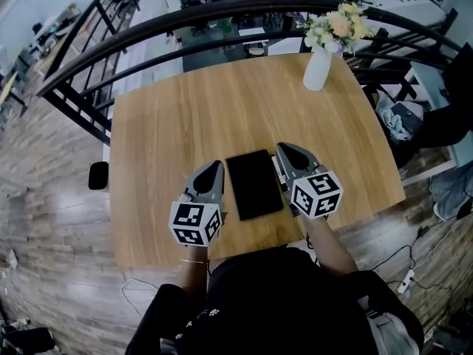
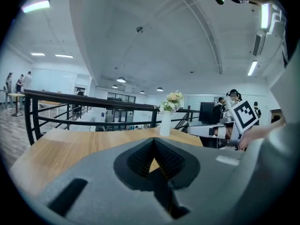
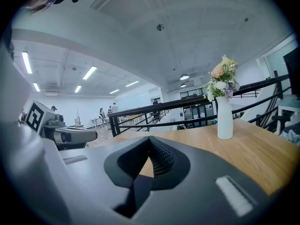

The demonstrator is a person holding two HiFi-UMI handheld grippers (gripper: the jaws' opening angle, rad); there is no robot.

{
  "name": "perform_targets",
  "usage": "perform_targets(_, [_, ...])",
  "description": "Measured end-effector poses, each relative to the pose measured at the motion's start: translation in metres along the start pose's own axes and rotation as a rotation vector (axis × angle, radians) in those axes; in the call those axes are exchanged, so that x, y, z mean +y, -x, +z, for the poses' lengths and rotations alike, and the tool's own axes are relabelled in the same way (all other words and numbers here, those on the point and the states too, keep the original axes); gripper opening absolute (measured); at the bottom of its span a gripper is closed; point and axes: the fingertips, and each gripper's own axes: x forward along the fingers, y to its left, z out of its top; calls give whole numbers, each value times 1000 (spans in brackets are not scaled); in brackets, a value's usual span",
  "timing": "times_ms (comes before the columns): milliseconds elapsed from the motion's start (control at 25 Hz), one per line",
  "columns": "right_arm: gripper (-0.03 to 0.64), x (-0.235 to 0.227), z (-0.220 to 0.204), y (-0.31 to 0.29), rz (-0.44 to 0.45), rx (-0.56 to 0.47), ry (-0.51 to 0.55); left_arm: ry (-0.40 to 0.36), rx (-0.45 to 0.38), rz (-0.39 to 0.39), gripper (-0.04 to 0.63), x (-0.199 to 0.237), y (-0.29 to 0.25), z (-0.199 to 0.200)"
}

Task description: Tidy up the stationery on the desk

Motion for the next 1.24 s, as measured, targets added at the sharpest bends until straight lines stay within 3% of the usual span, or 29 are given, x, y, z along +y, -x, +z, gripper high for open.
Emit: perform_targets(1240, [11, -1, -1, 3, 24, 15, -3, 12, -4, 10, -8, -6, -5, -2])
